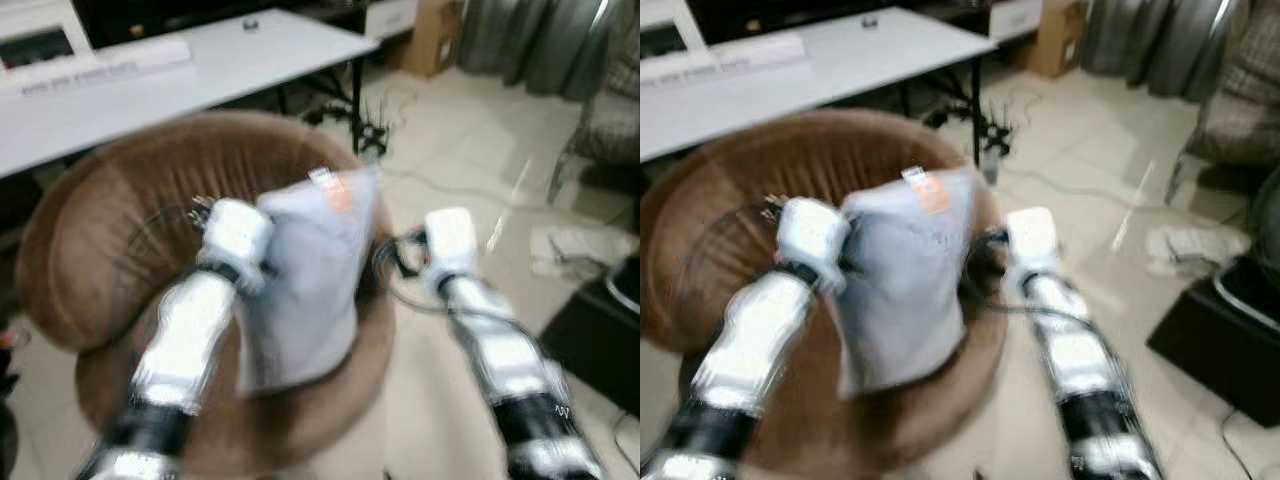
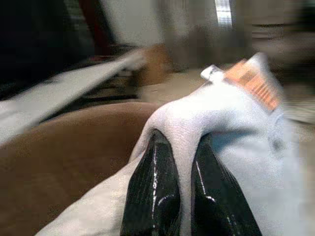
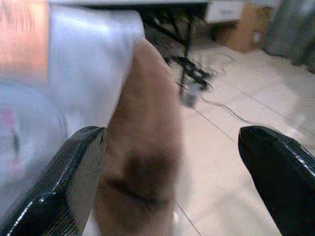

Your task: Move the pillow to the sofa from floor

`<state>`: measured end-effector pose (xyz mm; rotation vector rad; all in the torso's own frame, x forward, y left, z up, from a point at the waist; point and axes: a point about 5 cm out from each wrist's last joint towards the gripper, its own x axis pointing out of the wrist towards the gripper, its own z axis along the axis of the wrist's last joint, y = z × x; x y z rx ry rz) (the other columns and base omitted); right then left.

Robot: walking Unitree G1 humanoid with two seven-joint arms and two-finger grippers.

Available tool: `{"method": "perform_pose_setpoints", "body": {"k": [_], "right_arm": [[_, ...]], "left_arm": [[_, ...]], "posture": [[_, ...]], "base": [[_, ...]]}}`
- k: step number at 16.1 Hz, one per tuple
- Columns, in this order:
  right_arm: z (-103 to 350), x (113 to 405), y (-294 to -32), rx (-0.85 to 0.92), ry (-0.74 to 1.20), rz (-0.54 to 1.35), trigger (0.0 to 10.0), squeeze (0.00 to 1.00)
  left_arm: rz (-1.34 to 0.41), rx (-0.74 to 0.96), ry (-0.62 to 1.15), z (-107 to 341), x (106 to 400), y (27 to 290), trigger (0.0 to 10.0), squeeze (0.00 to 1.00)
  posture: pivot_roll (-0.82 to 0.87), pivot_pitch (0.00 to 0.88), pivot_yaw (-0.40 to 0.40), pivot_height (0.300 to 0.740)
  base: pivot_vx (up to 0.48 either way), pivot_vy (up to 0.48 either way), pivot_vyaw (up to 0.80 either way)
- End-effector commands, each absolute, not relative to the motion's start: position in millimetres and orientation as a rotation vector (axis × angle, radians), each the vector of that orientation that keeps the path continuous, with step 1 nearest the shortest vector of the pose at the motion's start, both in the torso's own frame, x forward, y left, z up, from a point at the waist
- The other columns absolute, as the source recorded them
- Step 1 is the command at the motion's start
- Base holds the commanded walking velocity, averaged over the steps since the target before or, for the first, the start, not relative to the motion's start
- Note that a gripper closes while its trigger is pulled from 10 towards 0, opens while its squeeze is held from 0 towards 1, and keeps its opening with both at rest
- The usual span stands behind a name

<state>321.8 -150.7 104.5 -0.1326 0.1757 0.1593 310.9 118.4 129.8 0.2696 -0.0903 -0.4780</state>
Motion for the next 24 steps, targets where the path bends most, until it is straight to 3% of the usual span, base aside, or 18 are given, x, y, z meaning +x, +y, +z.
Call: {"method": "perform_pose_setpoints", "body": {"k": [1, 6, 9, 13, 18, 21, 24], "right_arm": [[111.8, 321.2, -143.7, -0.144, 0.155, 0.194, 10.0, 0.00], [126.3, 303.5, -154.5, -0.237, 0.122, 0.397, 10.0, 0.00], [135.6, 288.8, -165.4, -0.281, 0.139, 0.493, 10.0, 0.00], [147.8, 262.7, -158.8, -0.322, 0.167, 0.727, 10.0, 0.00], [136.8, 250.2, -143.5, -0.324, 0.222, 0.737, 10.0, 0.00], [127.7, 245.2, -127.9, -0.319, 0.243, 0.750, 10.0, 0.00], [116.4, 229.0, -115.6, -0.347, 0.300, 0.797, 10.0, 0.00]], "left_arm": [[-0.517, 0.284, -0.147, 139.1, 314.2, 117.3, 10.0, 0.00], [-0.675, 0.254, -0.156, 131.7, 316.5, 89.3, 10.0, 0.00], [-0.672, 0.270, -0.179, 137.1, 321.9, 90.8, 10.0, 0.00], [-0.499, 0.337, -0.093, 125.5, 348.1, 126.5, 10.0, 0.00], [-0.318, 0.462, 0.026, 110.7, 362.6, 163.0, 10.0, 0.00], [-0.202, 0.512, 0.072, 107.7, 368.6, 172.5, 10.0, 0.00], [-0.193, 0.523, 0.030, 119.1, 376.3, 165.8, 10.0, 0.00]], "posture": [[0.03, 0.000, 0.033, 0.740], [-0.02, 0.000, 0.014, 0.740], [-0.05, 0.000, -0.004, 0.740], [-0.11, 0.000, -0.015, 0.740], [-0.15, 0.000, -0.022, 0.740], [-0.16, 0.035, -0.026, 0.740], [-0.18, 0.054, -0.027, 0.740]], "base": [[0.000, 0.000, 0.00], [0.000, 0.000, 0.00], [0.000, 0.000, 0.00], [0.000, 0.000, 0.00], [0.000, 0.000, 0.00], [0.000, 0.000, 0.00], [0.000, 0.000, 0.00]]}}
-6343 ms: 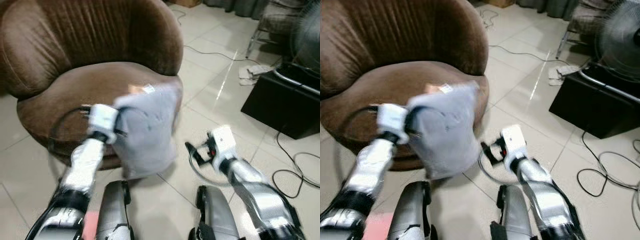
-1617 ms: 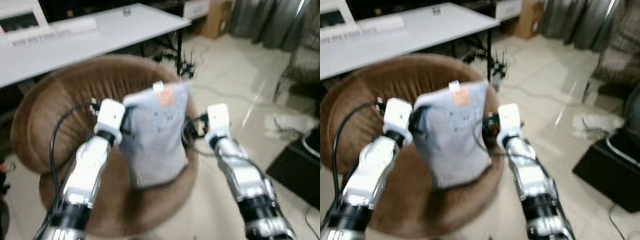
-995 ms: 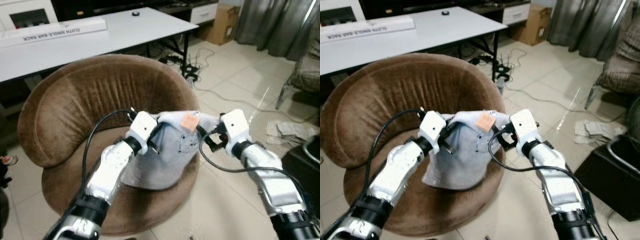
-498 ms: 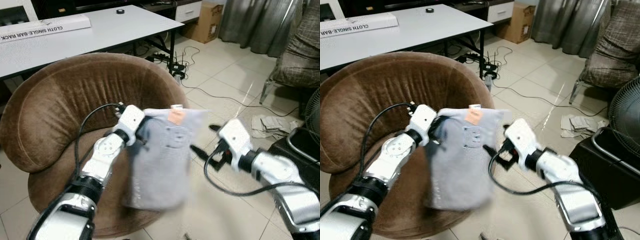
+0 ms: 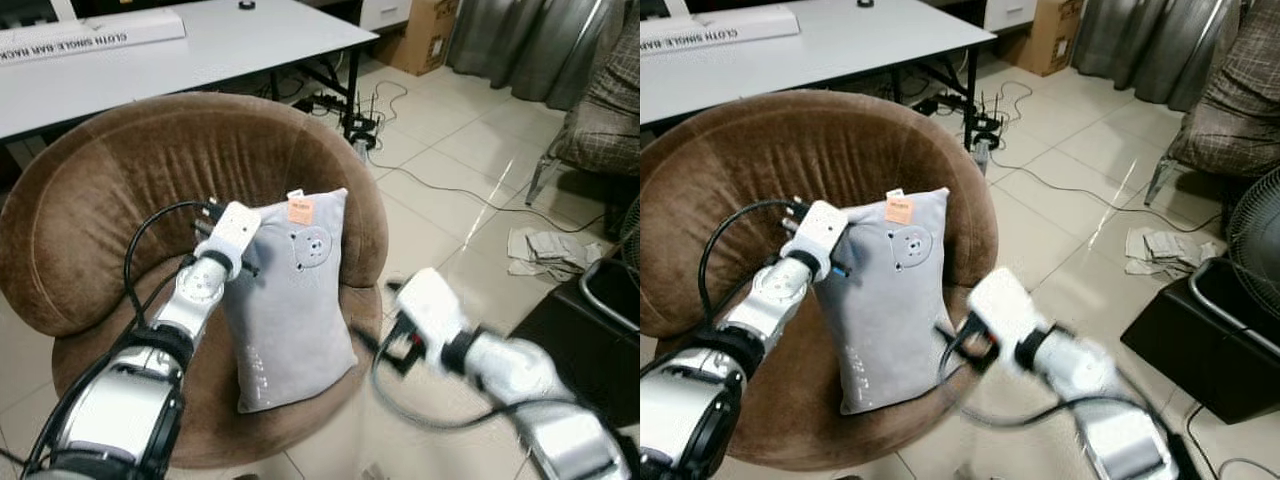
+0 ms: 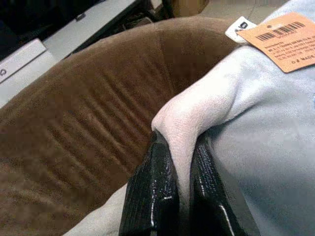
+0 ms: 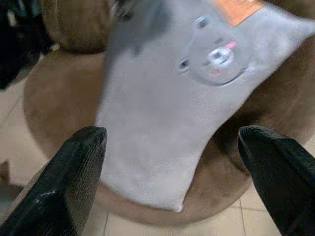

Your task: Move the pillow to the sofa from floor

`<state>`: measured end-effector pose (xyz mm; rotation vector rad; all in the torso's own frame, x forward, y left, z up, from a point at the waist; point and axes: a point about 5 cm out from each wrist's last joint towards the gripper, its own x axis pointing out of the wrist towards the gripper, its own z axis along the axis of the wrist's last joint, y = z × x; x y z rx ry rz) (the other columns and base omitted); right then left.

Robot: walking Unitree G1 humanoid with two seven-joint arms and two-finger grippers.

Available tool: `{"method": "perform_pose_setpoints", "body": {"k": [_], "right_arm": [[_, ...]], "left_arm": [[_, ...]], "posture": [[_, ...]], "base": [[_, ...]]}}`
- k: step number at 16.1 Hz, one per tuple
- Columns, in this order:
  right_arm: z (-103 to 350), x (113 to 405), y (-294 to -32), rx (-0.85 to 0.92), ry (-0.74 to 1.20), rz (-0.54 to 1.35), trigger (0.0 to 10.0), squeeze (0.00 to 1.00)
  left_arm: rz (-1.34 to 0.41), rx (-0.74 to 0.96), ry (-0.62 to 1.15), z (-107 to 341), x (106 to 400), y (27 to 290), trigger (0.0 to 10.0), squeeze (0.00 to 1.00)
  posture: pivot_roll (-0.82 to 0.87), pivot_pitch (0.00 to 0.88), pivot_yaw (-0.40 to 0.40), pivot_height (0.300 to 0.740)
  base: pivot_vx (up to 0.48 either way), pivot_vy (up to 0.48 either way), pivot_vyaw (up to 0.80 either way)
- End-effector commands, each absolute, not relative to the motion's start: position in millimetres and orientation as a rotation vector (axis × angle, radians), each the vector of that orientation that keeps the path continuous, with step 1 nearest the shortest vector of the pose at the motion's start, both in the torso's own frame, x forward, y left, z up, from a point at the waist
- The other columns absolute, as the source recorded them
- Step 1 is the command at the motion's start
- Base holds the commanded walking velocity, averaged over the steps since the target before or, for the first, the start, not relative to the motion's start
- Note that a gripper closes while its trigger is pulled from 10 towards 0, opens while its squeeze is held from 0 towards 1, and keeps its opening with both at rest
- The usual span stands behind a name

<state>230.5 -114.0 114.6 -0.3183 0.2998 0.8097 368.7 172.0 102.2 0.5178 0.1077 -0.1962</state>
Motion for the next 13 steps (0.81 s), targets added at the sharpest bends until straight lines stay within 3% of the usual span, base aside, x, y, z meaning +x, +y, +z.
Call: {"method": "perform_pose_setpoints", "body": {"k": [1, 10, 12, 13], "right_arm": [[115.3, 227.2, -114.4, -0.345, 0.303, 0.799, 10.0, 0.00], [116.8, 220.0, -103.9, -0.313, 0.300, 0.760, 10.0, 0.00], [117.0, 219.0, -101.7, -0.301, 0.296, 0.766, 10.0, 0.00], [117.0, 219.1, -101.2, -0.299, 0.297, 0.765, 10.0, 0.00]], "left_arm": [[-0.194, 0.530, 0.024, 121.1, 377.4, 165.2, 10.0, 0.00], [-0.219, 0.552, -0.026, 138.3, 386.4, 156.0, 10.0, 0.00], [-0.243, 0.551, -0.027, 137.3, 385.6, 154.4, 10.0, 1.00], [-0.250, 0.557, -0.031, 137.5, 385.4, 154.3, 10.0, 1.00]], "posture": [[-0.18, 0.056, -0.026, 0.740], [-0.20, 0.057, -0.004, 0.740], [-0.20, 0.060, -0.003, 0.740], [-0.20, 0.057, -0.001, 0.740]], "base": [[0.000, 0.000, 0.00], [0.000, 0.000, 0.00], [0.000, 0.000, 0.00], [0.000, 0.000, 0.00]]}}
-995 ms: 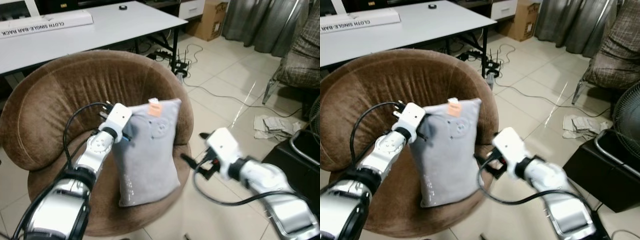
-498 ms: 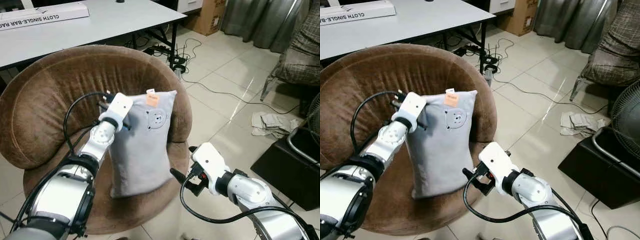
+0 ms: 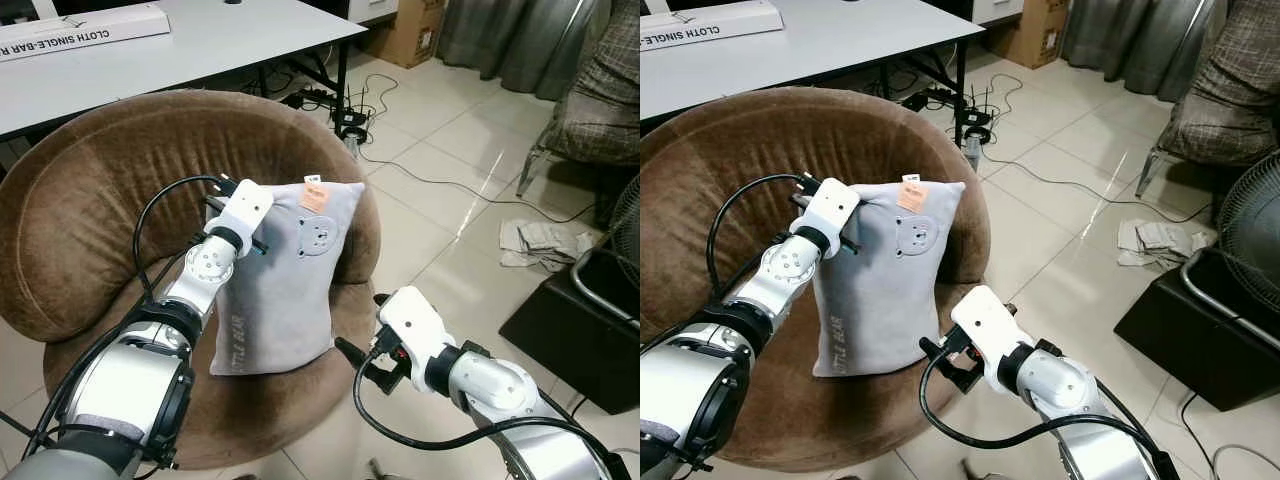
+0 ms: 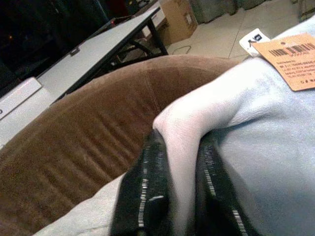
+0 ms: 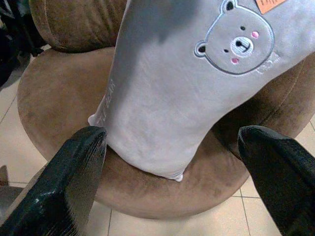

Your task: Move the pillow to the sofa from floor

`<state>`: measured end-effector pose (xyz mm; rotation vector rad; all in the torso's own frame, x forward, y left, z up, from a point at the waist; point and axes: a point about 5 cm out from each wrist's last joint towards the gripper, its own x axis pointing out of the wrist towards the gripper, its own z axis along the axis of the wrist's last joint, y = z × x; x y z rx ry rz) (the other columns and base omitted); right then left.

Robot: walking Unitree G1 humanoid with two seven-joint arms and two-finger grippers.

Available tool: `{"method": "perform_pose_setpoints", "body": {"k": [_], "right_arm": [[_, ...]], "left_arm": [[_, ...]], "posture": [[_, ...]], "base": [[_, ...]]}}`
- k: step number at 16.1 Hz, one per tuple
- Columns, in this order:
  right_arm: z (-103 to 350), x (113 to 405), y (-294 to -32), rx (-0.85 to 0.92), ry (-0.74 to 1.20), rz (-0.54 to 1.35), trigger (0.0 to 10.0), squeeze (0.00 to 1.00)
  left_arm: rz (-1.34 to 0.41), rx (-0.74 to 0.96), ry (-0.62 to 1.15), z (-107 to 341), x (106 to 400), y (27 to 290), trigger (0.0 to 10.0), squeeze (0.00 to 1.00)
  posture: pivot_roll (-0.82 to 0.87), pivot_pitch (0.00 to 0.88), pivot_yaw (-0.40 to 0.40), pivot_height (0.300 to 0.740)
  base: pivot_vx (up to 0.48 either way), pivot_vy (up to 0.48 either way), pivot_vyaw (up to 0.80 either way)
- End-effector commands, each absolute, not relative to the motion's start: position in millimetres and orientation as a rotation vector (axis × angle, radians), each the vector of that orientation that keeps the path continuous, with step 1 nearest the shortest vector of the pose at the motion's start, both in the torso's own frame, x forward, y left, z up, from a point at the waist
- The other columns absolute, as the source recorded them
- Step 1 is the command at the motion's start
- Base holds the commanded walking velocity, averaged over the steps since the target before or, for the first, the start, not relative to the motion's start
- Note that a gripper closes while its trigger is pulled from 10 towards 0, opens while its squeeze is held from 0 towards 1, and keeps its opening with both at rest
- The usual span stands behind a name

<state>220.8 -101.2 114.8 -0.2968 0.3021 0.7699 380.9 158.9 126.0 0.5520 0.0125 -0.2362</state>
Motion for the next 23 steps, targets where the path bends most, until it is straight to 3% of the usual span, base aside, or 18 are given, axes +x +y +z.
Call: {"method": "perform_pose_setpoints", "body": {"k": [1, 10, 11, 12, 13, 14, 19, 23], "right_arm": [[117.0, 219.3, -100.5, -0.297, 0.297, 0.762, 10.0, 0.00], [116.9, 224.5, -96.6, -0.295, 0.284, 0.752, 10.0, 0.00], [117.1, 233.5, -102.4, -0.301, 0.271, 0.670, 10.0, 0.00], [117.1, 233.5, -102.4, -0.301, 0.271, 0.670, 10.0, 0.00], [115.5, 247.9, -114.9, -0.292, 0.273, 0.518, 10.0, 0.00], [114.3, 256.0, -122.7, -0.264, 0.283, 0.438, 10.0, 0.00], [96.6, 284.6, -161.5, -0.144, 0.359, 0.198, 10.0, 0.00], [78.0, 288.6, -165.7, -0.147, 0.430, 0.157, 10.0, 0.00]], "left_arm": [[-0.262, 0.569, -0.036, 137.8, 385.1, 154.0, 10.0, 1.00], [-0.320, 0.554, -0.058, 142.9, 386.2, 148.3, 10.0, 1.00], [-0.337, 0.412, -0.039, 140.9, 385.6, 143.8, 10.0, 1.00], [-0.337, 0.412, -0.039, 140.9, 385.6, 143.8, 10.0, 1.00], [-0.330, 0.223, -0.032, 135.4, 382.6, 140.3, 10.0, 0.25], [-0.312, 0.136, -0.024, 129.0, 379.3, 139.3, 10.0, 0.00], [-0.320, 0.122, 0.006, 91.7, 337.8, 138.6, 10.0, 0.00], [-0.328, 0.125, 0.012, 94.1, 319.1, 145.9, 10.0, 0.00]], "posture": [[-0.20, 0.057, 0.001, 0.740], [-0.19, 0.038, 0.010, 0.740], [-0.16, 0.004, 0.019, 0.740], [-0.16, 0.004, 0.019, 0.740], [-0.13, 0.000, 0.023, 0.740], [-0.11, 0.000, 0.018, 0.740], [0.03, 0.000, 0.006, 0.740], [0.06, 0.000, 0.013, 0.740]], "base": [[0.000, 0.000, 0.00], [0.000, 0.000, 0.00], [0.000, 0.000, 0.00], [0.000, 0.000, 0.00], [0.000, 0.000, 0.00], [0.000, 0.000, 0.00], [0.000, 0.000, 0.00], [0.000, 0.000, 0.00]]}}
